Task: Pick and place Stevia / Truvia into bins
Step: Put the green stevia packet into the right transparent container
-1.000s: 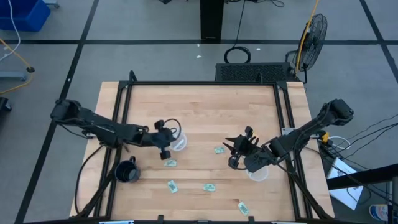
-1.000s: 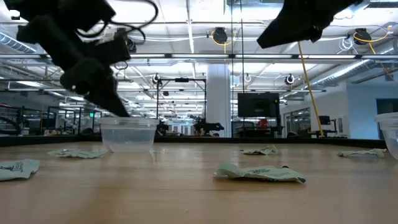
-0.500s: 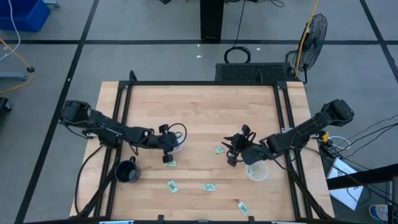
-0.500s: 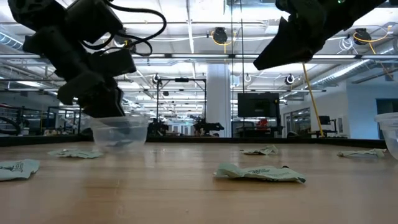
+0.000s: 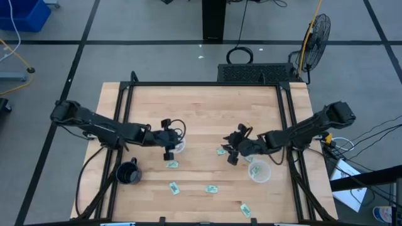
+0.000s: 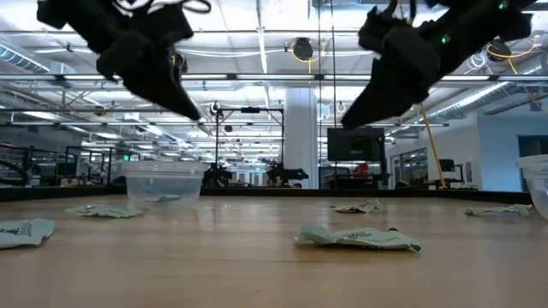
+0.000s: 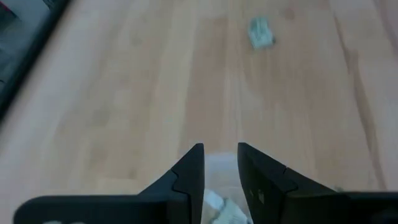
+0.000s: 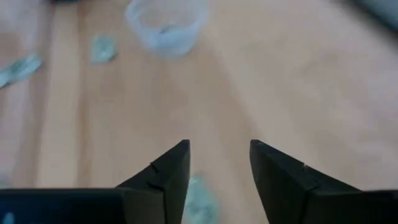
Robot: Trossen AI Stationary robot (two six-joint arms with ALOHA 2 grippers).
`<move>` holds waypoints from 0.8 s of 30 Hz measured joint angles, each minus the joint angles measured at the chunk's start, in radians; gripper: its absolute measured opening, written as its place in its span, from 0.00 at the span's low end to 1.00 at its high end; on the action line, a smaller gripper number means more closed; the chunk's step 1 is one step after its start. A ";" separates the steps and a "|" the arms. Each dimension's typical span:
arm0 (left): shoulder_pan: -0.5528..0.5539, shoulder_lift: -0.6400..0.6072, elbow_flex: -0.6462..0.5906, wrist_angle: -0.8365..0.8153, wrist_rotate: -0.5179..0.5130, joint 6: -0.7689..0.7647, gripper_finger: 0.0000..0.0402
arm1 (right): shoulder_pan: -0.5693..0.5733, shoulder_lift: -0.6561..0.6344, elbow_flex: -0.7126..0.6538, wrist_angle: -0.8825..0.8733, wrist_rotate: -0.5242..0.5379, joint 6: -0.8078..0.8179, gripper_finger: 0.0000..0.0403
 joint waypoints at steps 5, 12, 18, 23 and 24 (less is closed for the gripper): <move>0.004 -0.053 0.026 -0.016 -0.015 0.042 0.26 | -0.006 0.097 0.000 -0.002 -0.152 -0.049 0.45; 0.027 -0.074 0.027 -0.019 -0.034 0.041 0.26 | -0.016 0.156 0.000 -0.023 -0.099 -0.033 0.43; 0.042 -0.074 0.027 -0.020 -0.034 0.041 0.26 | -0.016 0.201 0.001 -0.061 -0.087 0.020 0.41; 0.045 -0.074 0.027 -0.012 -0.034 0.040 0.26 | -0.013 0.254 0.001 -0.057 -0.087 0.041 0.38; 0.045 -0.074 0.027 -0.013 -0.034 0.040 0.26 | -0.013 0.262 0.002 -0.052 -0.085 0.041 0.37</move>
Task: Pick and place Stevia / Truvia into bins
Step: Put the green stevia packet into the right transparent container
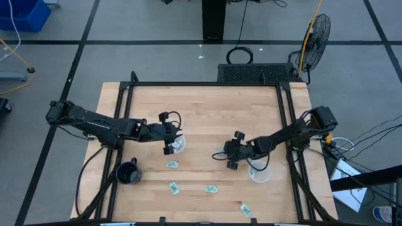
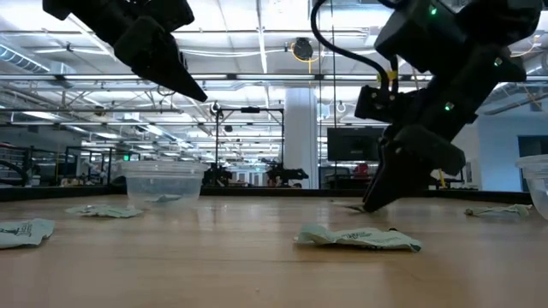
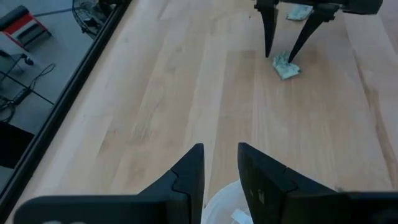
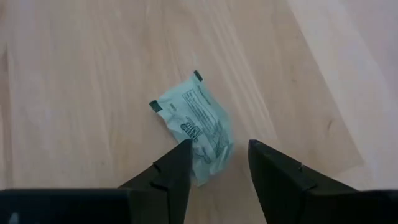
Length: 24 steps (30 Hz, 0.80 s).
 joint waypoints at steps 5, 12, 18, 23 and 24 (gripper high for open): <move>0.000 0.000 0.000 0.000 0.000 -0.002 0.26 | -0.001 0.010 0.001 0.001 0.002 0.027 0.27; 0.000 0.000 0.000 0.000 0.000 -0.002 0.26 | -0.002 -0.022 -0.002 -0.019 0.000 0.015 0.02; 0.000 0.000 0.000 0.000 0.000 -0.002 0.26 | 0.027 -0.113 0.017 -0.022 -0.002 0.007 0.01; 0.000 0.000 0.000 0.002 0.000 -0.002 0.26 | 0.110 -0.262 0.084 -0.126 -0.058 0.021 0.00; 0.000 0.000 0.000 0.002 0.000 -0.001 0.26 | 0.129 -0.290 0.101 -0.165 -0.078 0.029 0.00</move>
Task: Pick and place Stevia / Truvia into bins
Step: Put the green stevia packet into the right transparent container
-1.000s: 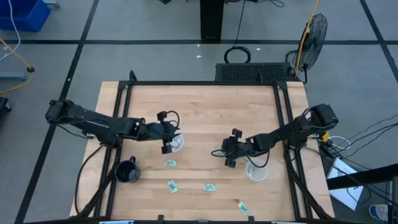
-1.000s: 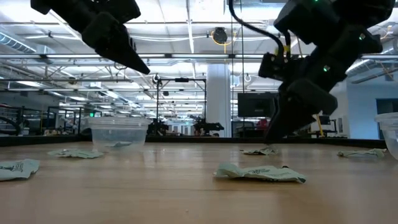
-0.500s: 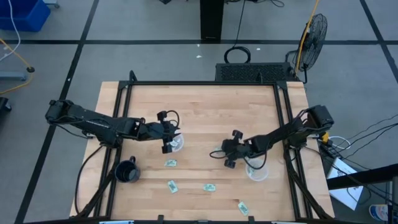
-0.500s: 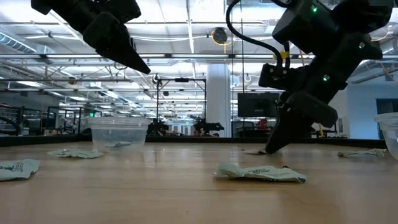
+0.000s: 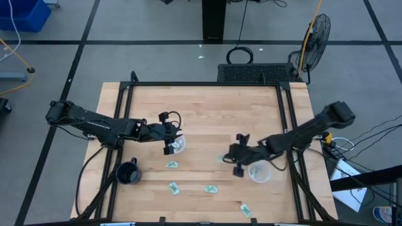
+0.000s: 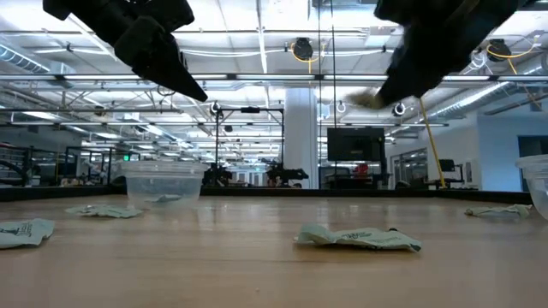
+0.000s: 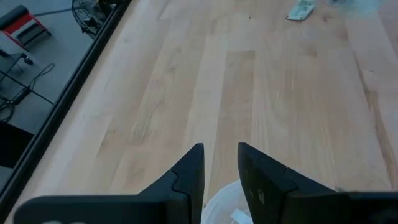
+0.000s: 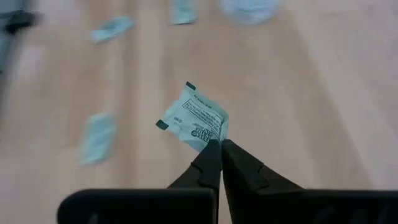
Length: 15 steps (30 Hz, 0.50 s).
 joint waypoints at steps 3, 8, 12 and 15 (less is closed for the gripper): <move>0.000 0.000 0.000 0.000 0.000 0.000 0.26 | 0.047 -0.068 0.052 -0.143 -0.081 0.047 0.00; 0.000 0.000 0.000 0.007 0.000 0.000 0.26 | 0.105 -0.119 0.077 -0.412 -0.192 0.309 0.00; 0.000 0.000 0.000 0.007 0.000 0.000 0.26 | 0.154 -0.109 0.078 -0.586 -0.300 0.546 0.00; 0.000 0.000 0.000 0.008 0.000 0.000 0.26 | 0.189 -0.099 0.075 -0.681 -0.371 0.688 0.00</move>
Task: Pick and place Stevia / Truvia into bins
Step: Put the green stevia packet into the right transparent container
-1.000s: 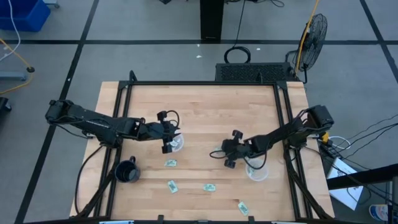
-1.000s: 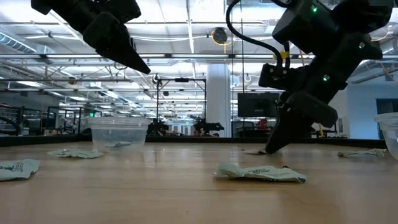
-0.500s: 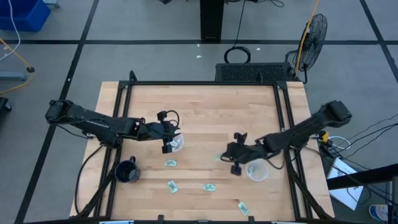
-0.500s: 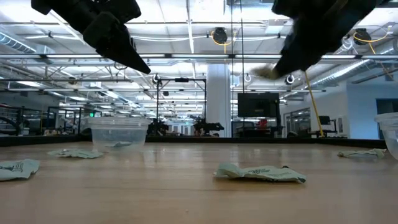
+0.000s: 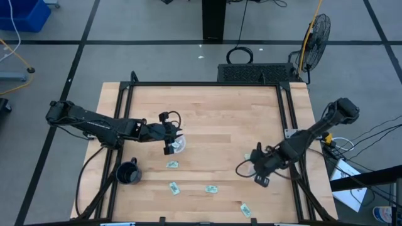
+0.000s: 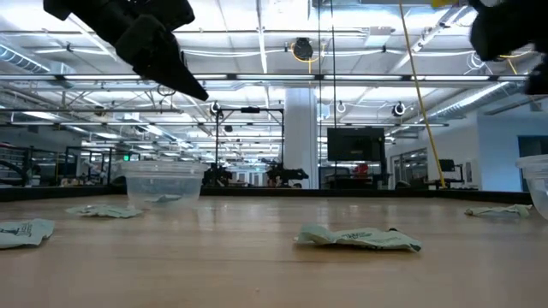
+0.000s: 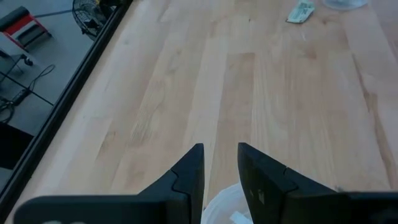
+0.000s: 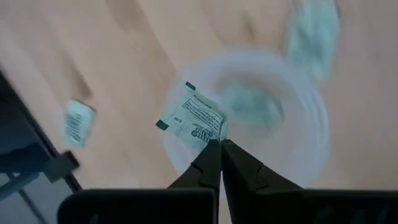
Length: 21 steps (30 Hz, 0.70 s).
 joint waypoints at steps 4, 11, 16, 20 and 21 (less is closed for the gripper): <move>0.000 0.000 0.000 0.003 0.000 0.000 0.26 | 0.044 0.005 -0.023 -0.013 -0.048 0.115 0.00; 0.000 0.000 0.000 0.006 0.000 0.000 0.26 | 0.059 0.004 -0.104 -0.002 -0.042 0.168 0.00; 0.000 0.000 0.000 0.006 0.000 0.000 0.26 | 0.052 0.004 -0.174 0.070 -0.044 0.175 0.00; 0.000 0.000 0.000 0.006 0.000 0.000 0.26 | 0.052 0.004 -0.199 0.139 -0.042 0.206 0.01; 0.000 0.000 0.000 0.006 0.000 0.001 0.26 | 0.052 0.004 -0.199 0.143 -0.042 0.219 0.01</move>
